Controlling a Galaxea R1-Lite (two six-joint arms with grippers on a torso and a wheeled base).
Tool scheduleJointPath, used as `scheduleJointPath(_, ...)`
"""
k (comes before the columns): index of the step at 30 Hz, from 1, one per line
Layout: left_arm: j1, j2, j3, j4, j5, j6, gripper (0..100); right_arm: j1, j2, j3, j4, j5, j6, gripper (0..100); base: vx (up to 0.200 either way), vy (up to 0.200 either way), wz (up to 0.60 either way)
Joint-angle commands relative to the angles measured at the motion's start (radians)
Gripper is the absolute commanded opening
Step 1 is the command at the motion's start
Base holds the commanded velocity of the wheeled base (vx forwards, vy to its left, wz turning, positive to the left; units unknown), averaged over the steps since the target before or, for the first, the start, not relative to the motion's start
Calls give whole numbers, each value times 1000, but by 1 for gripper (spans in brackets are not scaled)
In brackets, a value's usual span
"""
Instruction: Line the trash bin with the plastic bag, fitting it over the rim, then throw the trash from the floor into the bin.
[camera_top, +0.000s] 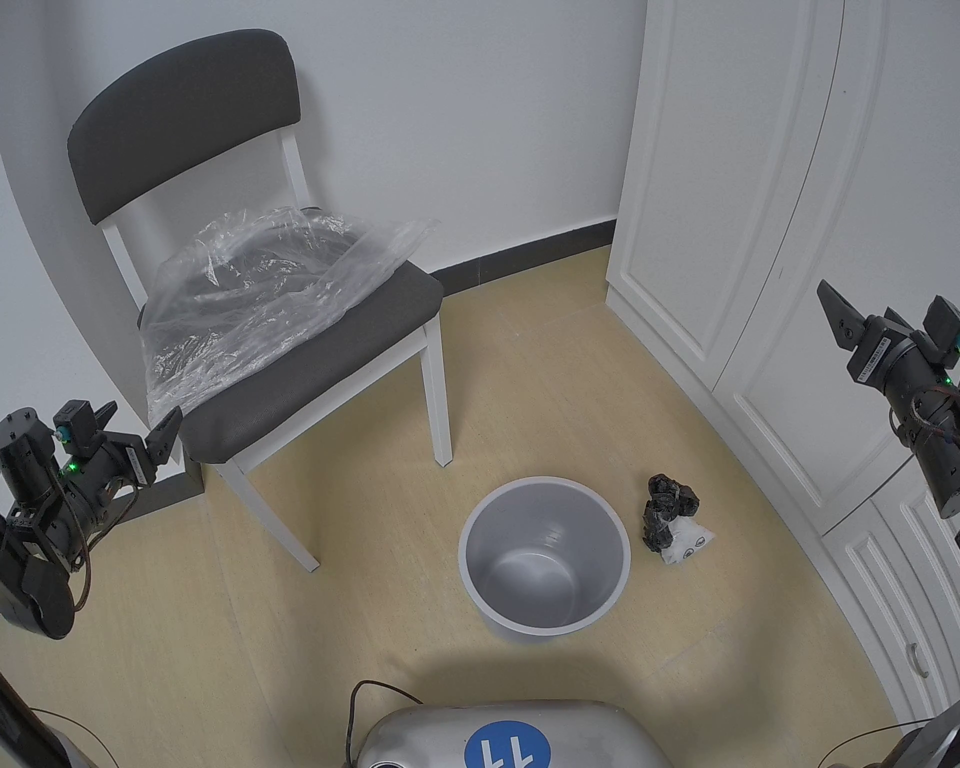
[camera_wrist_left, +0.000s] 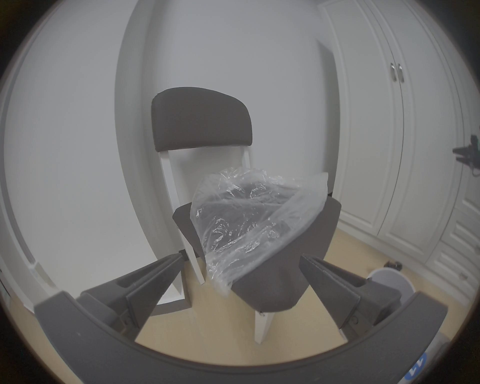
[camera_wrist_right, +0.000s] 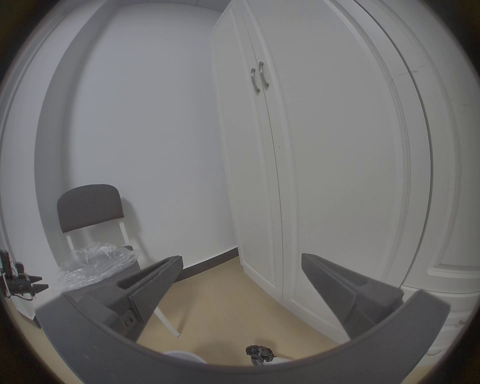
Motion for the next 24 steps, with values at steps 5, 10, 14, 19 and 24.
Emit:
scheduleJointPath(5,-3,74,16,12,2,73,100,2,30,23,-4,10,-1,100,0,0,0)
scheduleJointPath(10,-14,158,-10,9,37,88,100,8,47,24,-3,10,2,100,0,0,0)
scheduleJointPath(14,-14,235,-33,-82,82,90,100,39,77,32,-7,9,8,100,0,0,0)
scheduleJointPath(19,-14,270,-88,-82,88,82,100,39,93,30,-9,9,10,100,0,0,0)
scheduleJointPath(24,-12,275,-137,-83,149,61,100,33,79,27,-9,9,8,100,0,0,0)
